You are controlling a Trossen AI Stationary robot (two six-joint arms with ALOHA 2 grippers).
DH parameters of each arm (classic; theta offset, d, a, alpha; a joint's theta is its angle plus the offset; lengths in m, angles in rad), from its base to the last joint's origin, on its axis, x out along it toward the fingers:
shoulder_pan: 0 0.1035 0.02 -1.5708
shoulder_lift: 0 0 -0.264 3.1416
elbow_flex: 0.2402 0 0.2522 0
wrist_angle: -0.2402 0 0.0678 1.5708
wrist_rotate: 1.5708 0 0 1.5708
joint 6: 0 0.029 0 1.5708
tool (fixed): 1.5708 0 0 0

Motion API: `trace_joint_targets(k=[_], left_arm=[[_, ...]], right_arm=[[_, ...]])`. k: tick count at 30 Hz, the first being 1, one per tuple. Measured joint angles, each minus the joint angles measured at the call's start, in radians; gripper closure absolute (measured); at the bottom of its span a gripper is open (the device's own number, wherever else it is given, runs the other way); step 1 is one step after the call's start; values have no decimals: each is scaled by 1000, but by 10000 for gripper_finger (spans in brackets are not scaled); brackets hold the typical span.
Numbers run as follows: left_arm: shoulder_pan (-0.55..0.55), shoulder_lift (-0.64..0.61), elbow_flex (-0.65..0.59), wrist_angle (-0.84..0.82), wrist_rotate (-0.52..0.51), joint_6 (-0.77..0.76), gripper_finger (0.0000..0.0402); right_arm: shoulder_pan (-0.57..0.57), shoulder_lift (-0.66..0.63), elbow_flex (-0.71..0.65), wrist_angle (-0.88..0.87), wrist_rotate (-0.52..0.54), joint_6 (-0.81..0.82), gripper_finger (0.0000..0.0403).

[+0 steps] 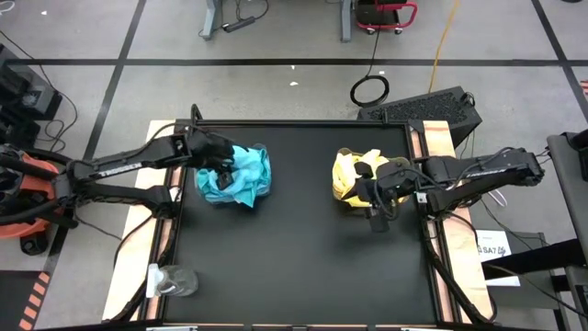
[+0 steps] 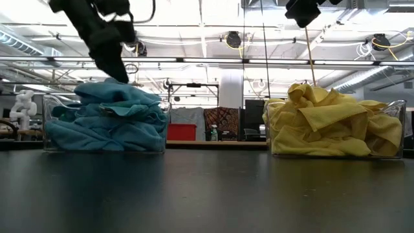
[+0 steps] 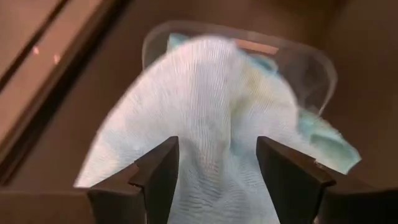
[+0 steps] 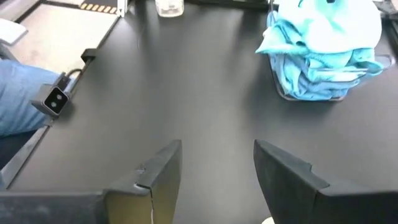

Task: Sort microfiber towel by color & place in baskets
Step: Put the blue microfiber cloth into the left transparent bin, then return to Home Position

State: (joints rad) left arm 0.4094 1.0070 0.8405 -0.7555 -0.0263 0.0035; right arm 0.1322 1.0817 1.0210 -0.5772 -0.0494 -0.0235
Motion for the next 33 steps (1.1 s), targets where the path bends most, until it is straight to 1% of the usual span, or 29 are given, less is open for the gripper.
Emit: trace_joint_targets(k=[8, 12, 16, 19, 22, 25, 29, 33], left_arm=[[-5, -124, 21, 35, -2, 14, 179], [-8, -167, 21, 25, 0, 84, 179], [-15, -213, 21, 40, 4, 117, 179], [-21, -255, 22, 81, 29, 118, 179], [-34, -303, 18, 120, 79, 135, 179], [-52, -343, 18, 140, 101, 138, 179], [-88, -388, 18, 147, 106, 143, 179], [-126, -429, 15, 150, 107, 143, 179]], right_arm=[[0, -50, 0, -2, 1, 5, 211], [0, -58, 0, -6, 1, 5, 211], [0, -78, 0, -41, 0, -4, 211], [0, -104, 0, -58, 0, -12, 211], [0, -139, 0, -57, 0, -15, 211], [0, -174, -1, -56, 0, -22, 211], [0, -244, -55, -19, 0, -45, 211], [0, -344, -164, 57, 0, -56, 211]])
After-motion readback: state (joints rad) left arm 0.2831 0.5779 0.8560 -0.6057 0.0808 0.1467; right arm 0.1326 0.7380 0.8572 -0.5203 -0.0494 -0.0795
